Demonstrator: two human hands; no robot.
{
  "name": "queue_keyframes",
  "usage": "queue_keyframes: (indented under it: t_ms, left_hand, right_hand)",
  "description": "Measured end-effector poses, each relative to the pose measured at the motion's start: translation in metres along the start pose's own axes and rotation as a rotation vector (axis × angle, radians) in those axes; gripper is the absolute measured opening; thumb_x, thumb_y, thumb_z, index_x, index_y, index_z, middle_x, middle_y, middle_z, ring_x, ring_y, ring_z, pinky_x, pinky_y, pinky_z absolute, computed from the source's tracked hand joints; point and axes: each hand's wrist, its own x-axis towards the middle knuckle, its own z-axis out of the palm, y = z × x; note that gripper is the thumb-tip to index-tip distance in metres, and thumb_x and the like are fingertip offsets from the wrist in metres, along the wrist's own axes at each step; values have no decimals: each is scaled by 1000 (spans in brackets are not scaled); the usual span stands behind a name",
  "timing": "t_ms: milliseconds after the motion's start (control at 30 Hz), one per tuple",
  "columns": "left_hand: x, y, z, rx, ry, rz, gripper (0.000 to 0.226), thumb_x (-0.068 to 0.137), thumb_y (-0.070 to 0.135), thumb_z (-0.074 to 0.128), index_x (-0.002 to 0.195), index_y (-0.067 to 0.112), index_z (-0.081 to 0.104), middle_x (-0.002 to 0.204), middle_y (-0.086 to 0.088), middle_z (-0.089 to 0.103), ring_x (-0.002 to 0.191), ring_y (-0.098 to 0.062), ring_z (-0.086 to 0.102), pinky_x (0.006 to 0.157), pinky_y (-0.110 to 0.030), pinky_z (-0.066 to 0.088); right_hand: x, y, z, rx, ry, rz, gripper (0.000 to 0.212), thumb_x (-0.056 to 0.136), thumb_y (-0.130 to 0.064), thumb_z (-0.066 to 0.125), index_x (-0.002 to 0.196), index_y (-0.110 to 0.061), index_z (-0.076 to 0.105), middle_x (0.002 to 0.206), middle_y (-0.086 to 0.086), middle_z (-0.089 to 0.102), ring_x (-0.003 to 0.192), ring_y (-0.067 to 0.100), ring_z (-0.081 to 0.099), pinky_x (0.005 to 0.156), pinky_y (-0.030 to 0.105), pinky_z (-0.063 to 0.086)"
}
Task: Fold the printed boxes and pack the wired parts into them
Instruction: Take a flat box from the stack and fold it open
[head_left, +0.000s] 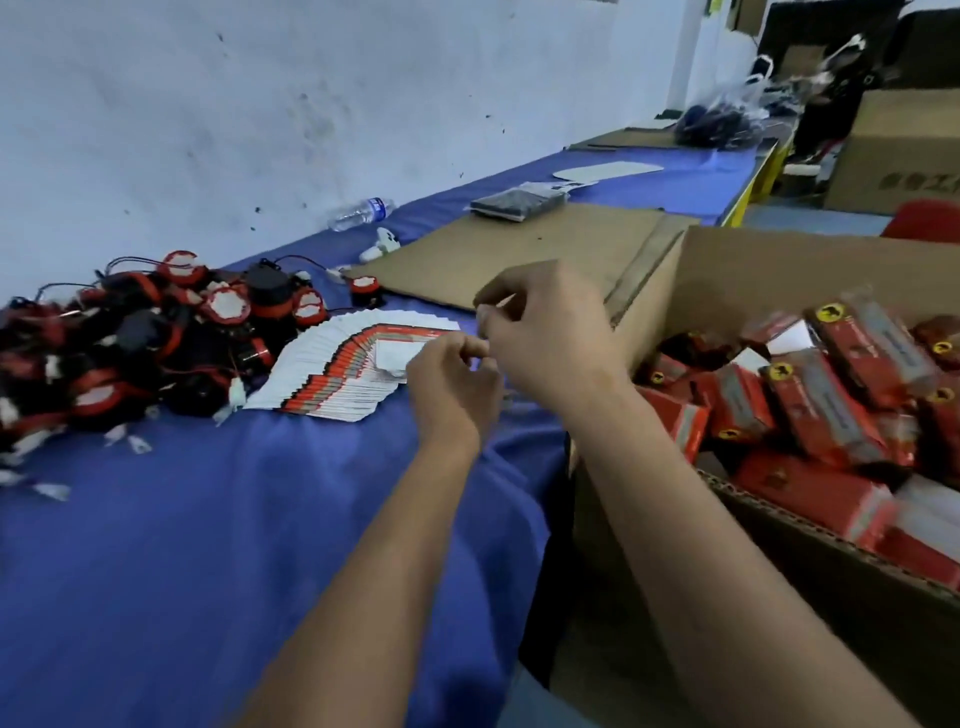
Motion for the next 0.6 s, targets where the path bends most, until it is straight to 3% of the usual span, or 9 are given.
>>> queue_keyframes:
  t_ms: [100, 133, 167, 233, 333, 400, 467, 533, 600]
  left_hand:
    - [8, -47, -18, 132, 99, -162, 15, 78, 6, 63, 68, 16, 60, 73, -2, 65, 77, -27, 61, 56, -18, 33]
    - [10, -58, -23, 167, 115, -156, 8, 78, 6, 64, 81, 12, 68, 89, -8, 70, 90, -31, 63, 64, -24, 37]
    - [14, -68, -26, 236, 135, -159, 19, 78, 6, 66, 96, 9, 71, 106, -13, 70, 103, -34, 60, 76, -30, 39]
    - [21, -81, -33, 366, 174, -227, 39, 81, 11, 67, 120, 8, 63, 135, -20, 55, 127, -39, 45, 98, -37, 38]
    - [37, -94, -48, 290, 236, -452, 62, 85, 15, 66, 142, 9, 44, 160, -25, 23, 145, -44, 26, 113, -49, 40]
    - [49, -100, -56, 50, 282, -638, 62, 88, 12, 61, 146, 7, 41, 158, -25, 27, 136, -44, 41, 104, -43, 47]
    - [57, -108, -59, -58, 283, -694, 52, 89, 11, 57, 141, 3, 48, 151, -25, 40, 111, -40, 56, 82, -35, 46]
    - [58, -117, -58, -1, 206, -665, 44, 89, 13, 56, 132, 2, 56, 150, -24, 42, 93, -35, 54, 75, -32, 40]
    - [58, -125, -53, 69, 130, -582, 31, 90, 15, 56, 119, 7, 64, 140, -20, 53, 91, -33, 56, 75, -32, 40]
  right_hand:
    - [31, 10, 75, -48, -90, 75, 23, 84, -14, 59, 100, -18, 75, 99, 9, 74, 96, 32, 68, 84, 38, 57]
    - [42, 15, 98, -86, -112, 92, 23, 85, -15, 60, 103, -16, 73, 103, 10, 74, 101, 34, 67, 84, 36, 56]
    - [54, 18, 121, -132, -143, 93, 24, 87, -20, 63, 108, -14, 71, 109, 11, 73, 106, 34, 66, 86, 36, 54]
    - [77, 26, 158, -230, -230, 49, 46, 90, -42, 67, 124, -12, 62, 128, 14, 66, 123, 34, 57, 99, 38, 46]
    - [103, 37, 193, -305, -389, 15, 99, 83, -72, 62, 158, -18, 25, 164, 18, 23, 154, 35, 14, 122, 51, 22]
    - [109, 52, 205, -318, -469, -8, 107, 80, -76, 63, 161, -22, 16, 167, 15, 15, 155, 33, 10, 123, 52, 19]
    - [106, 59, 217, -381, -470, -68, 89, 84, -72, 61, 153, -21, 36, 157, 13, 39, 145, 31, 35, 115, 48, 34]
    - [103, 58, 224, -419, -351, -121, 63, 92, -67, 54, 128, -16, 62, 131, 11, 64, 122, 31, 57, 90, 37, 46]
    - [98, 51, 222, -373, -249, -136, 50, 100, -53, 48, 99, -8, 70, 107, 17, 71, 102, 36, 64, 70, 33, 38]
